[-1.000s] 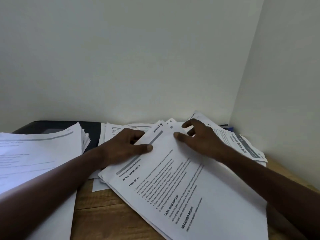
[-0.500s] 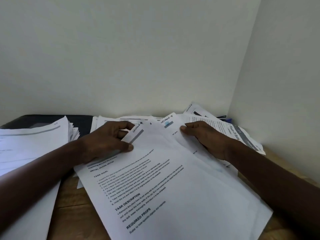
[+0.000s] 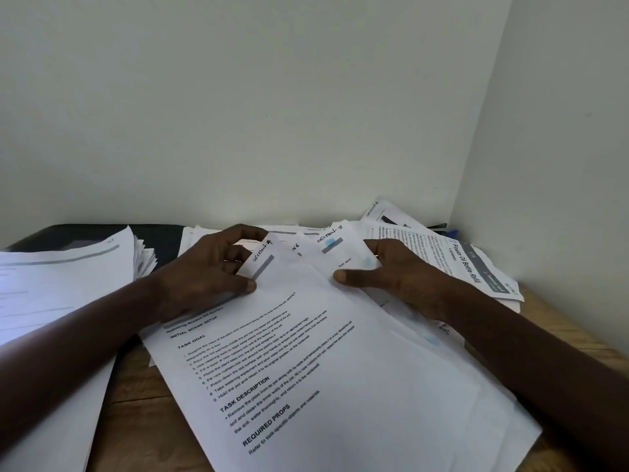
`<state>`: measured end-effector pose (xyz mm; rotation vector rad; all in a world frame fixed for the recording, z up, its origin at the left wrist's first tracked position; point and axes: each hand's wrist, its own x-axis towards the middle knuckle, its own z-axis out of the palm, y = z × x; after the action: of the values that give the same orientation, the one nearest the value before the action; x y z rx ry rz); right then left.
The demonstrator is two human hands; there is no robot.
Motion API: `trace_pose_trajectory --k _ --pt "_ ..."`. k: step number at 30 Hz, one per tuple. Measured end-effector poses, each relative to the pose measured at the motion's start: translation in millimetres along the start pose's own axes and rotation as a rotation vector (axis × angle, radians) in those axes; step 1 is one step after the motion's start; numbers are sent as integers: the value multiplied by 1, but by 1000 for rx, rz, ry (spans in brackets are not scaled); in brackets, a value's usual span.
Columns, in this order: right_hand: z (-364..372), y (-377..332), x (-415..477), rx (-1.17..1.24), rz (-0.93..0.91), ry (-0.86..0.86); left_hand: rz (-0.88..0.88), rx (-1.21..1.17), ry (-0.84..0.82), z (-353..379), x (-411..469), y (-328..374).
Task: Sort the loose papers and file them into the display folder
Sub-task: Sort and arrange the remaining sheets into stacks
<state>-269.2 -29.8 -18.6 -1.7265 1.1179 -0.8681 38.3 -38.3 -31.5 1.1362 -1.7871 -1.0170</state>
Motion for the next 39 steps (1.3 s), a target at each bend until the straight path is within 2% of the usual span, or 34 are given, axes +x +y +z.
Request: trace_pose_trajectory --k 5,9,12,14,16,18,20,22,29,36,39 --pt "1 1 1 -6 41 7 -13 -32 -28 2 -1 0" --pt "7 -8 -6 4 33 -51 24 21 20 8 0 1" --pt "15 -11 -6 -253 67 -50 74 123 20 17 -2 10" --pt "12 -9 -4 -452 120 -64 95 182 76 19 0 11" --pt "5 -11 -4 -505 166 -131 91 384 207 11 3 5" --pt "-5 -13 -7 -535 200 -186 -30 669 266 1 3 -2" --pt "-12 -16 -8 -545 240 -183 -195 834 207 -2 2 -5" --pt "-18 -17 -9 -517 298 -156 -244 910 128 2 2 -3" --pt "-42 -6 -5 -521 272 9 -140 774 174 -4 3 -7" --pt "-52 7 -2 -462 258 33 -48 705 311 -2 1 -13" --pt "-52 6 -3 -369 256 48 3 644 420 -4 2 -18"
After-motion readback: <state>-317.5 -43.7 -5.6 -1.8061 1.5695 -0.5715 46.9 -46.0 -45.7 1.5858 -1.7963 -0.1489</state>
